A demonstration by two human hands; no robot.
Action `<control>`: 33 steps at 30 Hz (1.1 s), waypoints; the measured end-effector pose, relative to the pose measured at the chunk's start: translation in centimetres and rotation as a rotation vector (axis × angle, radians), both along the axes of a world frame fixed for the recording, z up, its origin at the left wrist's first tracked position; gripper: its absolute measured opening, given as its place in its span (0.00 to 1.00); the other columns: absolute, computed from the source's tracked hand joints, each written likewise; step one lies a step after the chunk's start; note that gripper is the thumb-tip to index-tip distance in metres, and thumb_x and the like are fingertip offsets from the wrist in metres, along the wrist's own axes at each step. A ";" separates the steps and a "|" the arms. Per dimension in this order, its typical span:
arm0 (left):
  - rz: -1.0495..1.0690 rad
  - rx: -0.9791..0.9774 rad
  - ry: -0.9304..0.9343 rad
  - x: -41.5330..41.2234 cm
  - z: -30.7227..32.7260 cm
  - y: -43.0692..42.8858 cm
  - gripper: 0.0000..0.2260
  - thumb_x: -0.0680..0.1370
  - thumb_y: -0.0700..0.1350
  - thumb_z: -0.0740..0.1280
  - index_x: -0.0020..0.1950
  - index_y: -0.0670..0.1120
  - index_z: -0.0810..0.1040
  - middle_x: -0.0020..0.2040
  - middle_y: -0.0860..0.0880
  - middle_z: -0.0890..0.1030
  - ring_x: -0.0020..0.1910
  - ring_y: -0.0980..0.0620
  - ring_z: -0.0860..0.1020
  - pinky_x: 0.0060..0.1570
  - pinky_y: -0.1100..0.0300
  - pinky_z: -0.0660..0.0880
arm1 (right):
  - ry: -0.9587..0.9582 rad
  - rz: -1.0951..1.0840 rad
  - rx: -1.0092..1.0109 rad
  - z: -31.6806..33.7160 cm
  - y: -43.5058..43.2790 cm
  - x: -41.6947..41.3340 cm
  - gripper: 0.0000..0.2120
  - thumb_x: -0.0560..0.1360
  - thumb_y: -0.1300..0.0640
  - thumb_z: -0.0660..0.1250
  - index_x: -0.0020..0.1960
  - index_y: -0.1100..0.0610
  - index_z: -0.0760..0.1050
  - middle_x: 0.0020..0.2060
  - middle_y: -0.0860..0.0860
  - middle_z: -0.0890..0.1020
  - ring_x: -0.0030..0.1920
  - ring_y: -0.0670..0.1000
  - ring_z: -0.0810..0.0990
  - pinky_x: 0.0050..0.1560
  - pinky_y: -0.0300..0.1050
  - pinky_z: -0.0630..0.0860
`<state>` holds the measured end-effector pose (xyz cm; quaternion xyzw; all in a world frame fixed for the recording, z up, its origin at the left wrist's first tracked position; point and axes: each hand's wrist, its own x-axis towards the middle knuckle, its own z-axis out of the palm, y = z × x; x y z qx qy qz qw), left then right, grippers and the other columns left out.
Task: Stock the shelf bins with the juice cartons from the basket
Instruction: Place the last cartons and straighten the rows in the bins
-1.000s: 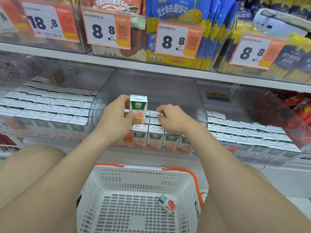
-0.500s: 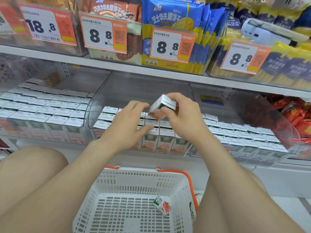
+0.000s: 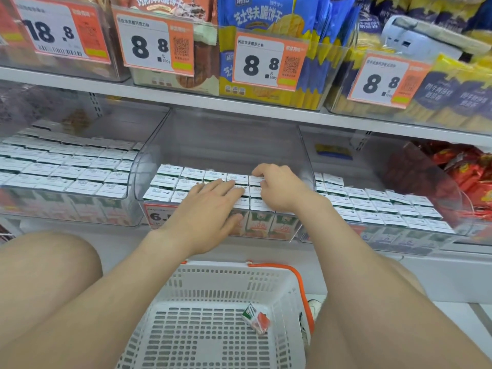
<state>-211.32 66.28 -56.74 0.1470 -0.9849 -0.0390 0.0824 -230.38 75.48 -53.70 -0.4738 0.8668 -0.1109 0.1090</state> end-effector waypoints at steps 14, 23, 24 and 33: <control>-0.099 0.088 -0.214 2.8 0.3 5.9 0.06 0.81 0.54 0.66 0.54 0.54 0.73 0.49 0.53 0.79 0.50 0.46 0.79 0.43 0.51 0.76 | -0.024 0.144 0.039 -2.2 11.3 8.8 0.11 0.74 0.57 0.61 0.44 0.52 0.82 0.39 0.50 0.84 0.43 0.55 0.82 0.44 0.54 0.82; -0.341 0.034 -0.770 3.1 -8.0 8.3 0.12 0.84 0.52 0.63 0.65 0.49 0.76 0.59 0.45 0.80 0.54 0.42 0.81 0.50 0.49 0.79 | -0.044 0.350 0.707 -16.7 12.6 8.5 0.05 0.84 0.58 0.59 0.54 0.57 0.72 0.48 0.53 0.75 0.46 0.56 0.76 0.46 0.50 0.74; -0.347 0.024 -0.788 3.1 -8.8 8.4 0.12 0.84 0.51 0.63 0.65 0.48 0.76 0.58 0.45 0.80 0.53 0.41 0.80 0.48 0.50 0.77 | -0.043 0.340 0.729 -18.2 12.7 8.3 0.04 0.84 0.59 0.58 0.54 0.57 0.71 0.44 0.52 0.73 0.44 0.56 0.75 0.45 0.50 0.74; -0.330 -0.024 -0.893 3.7 -14.5 7.5 0.09 0.84 0.40 0.62 0.59 0.46 0.80 0.46 0.48 0.78 0.40 0.45 0.77 0.37 0.54 0.69 | -0.095 0.091 0.588 -31.5 12.2 6.4 0.10 0.84 0.57 0.61 0.64 0.58 0.72 0.56 0.57 0.78 0.55 0.60 0.81 0.50 0.55 0.78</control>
